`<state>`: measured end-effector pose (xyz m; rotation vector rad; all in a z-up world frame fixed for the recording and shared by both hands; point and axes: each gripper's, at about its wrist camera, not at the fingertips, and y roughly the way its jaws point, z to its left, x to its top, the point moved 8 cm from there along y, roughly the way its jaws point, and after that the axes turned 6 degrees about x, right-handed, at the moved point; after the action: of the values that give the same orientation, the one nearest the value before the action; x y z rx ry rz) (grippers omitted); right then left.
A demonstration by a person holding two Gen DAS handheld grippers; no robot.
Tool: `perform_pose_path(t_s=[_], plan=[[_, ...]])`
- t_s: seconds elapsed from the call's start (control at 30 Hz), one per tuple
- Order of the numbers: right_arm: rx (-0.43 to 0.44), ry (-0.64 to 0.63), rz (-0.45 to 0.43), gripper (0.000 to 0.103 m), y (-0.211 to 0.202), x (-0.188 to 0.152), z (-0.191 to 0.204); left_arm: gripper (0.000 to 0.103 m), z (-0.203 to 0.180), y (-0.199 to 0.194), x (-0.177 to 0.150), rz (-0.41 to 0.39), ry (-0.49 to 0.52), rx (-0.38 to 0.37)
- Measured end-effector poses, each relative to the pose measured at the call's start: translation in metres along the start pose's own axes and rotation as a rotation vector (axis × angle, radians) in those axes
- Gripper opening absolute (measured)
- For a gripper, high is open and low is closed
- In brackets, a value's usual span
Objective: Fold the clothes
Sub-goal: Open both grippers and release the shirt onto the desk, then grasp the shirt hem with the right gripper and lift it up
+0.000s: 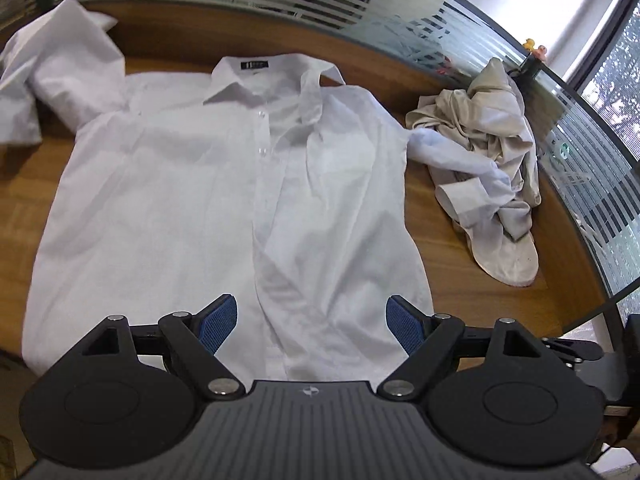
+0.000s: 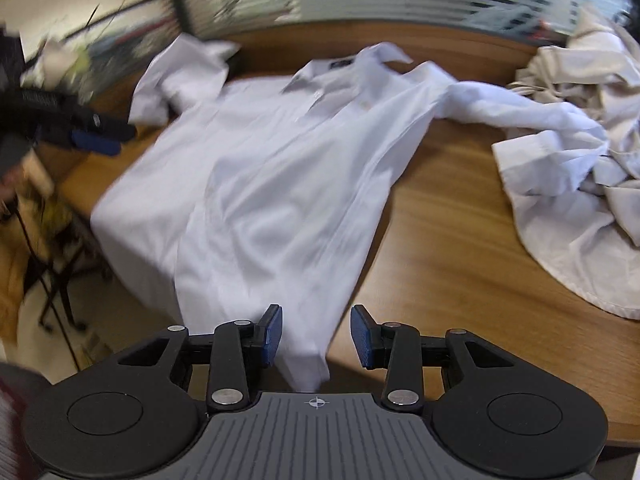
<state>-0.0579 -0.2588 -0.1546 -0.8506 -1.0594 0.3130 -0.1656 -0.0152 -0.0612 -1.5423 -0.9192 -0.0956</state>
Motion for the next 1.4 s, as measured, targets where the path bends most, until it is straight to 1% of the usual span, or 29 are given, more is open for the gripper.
perform_pose_path(t_s=[0.03, 0.07, 0.1, 0.3, 0.43, 0.47, 0.5, 0.53, 0.6, 0.63, 0.73, 0.83, 0.97, 1.0, 1.07, 1.13, 1.17, 1.2, 1.23, 1.27, 1.3, 1.33, 1.37, 1.4], plan=[[-0.001, -0.026, 0.013, 0.038, 0.003, -0.006, 0.001, 0.086, -0.002, -0.003, -0.007, 0.000, -0.003, 0.000], [-0.001, -0.051, 0.025, 0.033, 0.007, -0.012, 0.002, 0.086, -0.005, -0.006, -0.013, -0.001, -0.003, 0.001], [0.002, -0.077, 0.036, 0.030, 0.010, -0.016, 0.003, 0.086, -0.007, -0.008, -0.018, -0.001, -0.002, 0.006], [0.017, -0.239, 0.061, 0.030, 0.025, -0.025, 0.008, 0.086, -0.015, -0.015, -0.039, 0.020, 0.014, 0.024], [0.018, -0.356, 0.081, 0.027, 0.040, -0.025, 0.013, 0.086, -0.023, -0.018, -0.042, 0.017, 0.035, 0.021], [0.022, -0.370, 0.088, 0.023, 0.044, -0.026, 0.014, 0.087, -0.025, -0.019, -0.042, 0.013, 0.044, 0.018], [0.025, -0.385, 0.095, 0.017, 0.048, -0.027, 0.015, 0.088, -0.028, -0.019, -0.043, 0.013, 0.053, 0.016], [0.028, -0.395, 0.102, 0.015, 0.051, -0.028, 0.015, 0.088, -0.031, -0.019, -0.045, 0.012, 0.063, 0.015], [0.019, -0.408, 0.104, 0.006, 0.052, -0.029, 0.017, 0.089, -0.037, -0.016, -0.050, 0.014, 0.083, 0.011], [0.026, -0.391, 0.100, 0.004, 0.049, -0.028, 0.018, 0.089, -0.041, -0.014, -0.054, 0.016, 0.097, 0.008], [0.042, -0.332, 0.080, 0.004, 0.036, -0.024, 0.023, 0.090, -0.053, -0.002, -0.069, 0.022, 0.153, -0.002], [0.052, -0.243, 0.058, 0.004, 0.020, -0.019, 0.032, 0.090, -0.066, 0.014, -0.086, 0.030, 0.209, -0.014], [0.049, -0.140, 0.040, 0.004, 0.004, -0.013, 0.045, 0.090, -0.079, 0.035, -0.106, 0.019, 0.298, 0.005], [0.046, -0.121, 0.034, 0.004, 0.000, -0.011, 0.048, 0.089, -0.081, 0.040, -0.110, 0.013, 0.321, 0.024], [0.032, -0.094, 0.023, 0.004, -0.007, -0.006, 0.054, 0.089, -0.082, 0.046, -0.112, -0.008, 0.335, 0.050], [0.015, -0.074, 0.015, 0.004, -0.012, 0.000, 0.059, 0.085, -0.082, 0.051, -0.113, -0.027, 0.343, 0.072], [0.010, -0.064, 0.010, 0.004, -0.015, 0.002, 0.060, 0.078, -0.082, 0.053, -0.112, -0.035, 0.345, 0.081], [0.004, -0.054, 0.005, 0.004, -0.018, 0.004, 0.062, 0.068, -0.082, 0.053, -0.111, -0.043, 0.347, 0.094], [-0.004, -0.051, 0.004, 0.004, -0.019, 0.005, 0.064, 0.062, -0.081, 0.052, -0.109, -0.051, 0.338, 0.099], [-0.019, -0.056, 0.005, 0.004, -0.020, 0.005, 0.064, 0.045, -0.079, 0.051, -0.107, -0.059, 0.327, 0.101], [-0.036, -0.063, 0.006, 0.004, -0.021, 0.005, 0.064, 0.031, -0.077, 0.047, -0.103, -0.071, 0.308, 0.101], [-0.054, -0.072, 0.008, 0.004, -0.021, 0.004, 0.064, 0.025, -0.075, 0.042, -0.099, -0.084, 0.287, 0.101], [-0.065, -0.073, 0.013, 0.004, -0.021, 0.002, 0.063, 0.013, -0.073, 0.036, -0.093, -0.103, 0.270, 0.106], [-0.069, -0.062, 0.016, 0.004, -0.020, 0.000, 0.059, 0.009, -0.070, 0.029, -0.087, -0.122, 0.255, 0.112]])
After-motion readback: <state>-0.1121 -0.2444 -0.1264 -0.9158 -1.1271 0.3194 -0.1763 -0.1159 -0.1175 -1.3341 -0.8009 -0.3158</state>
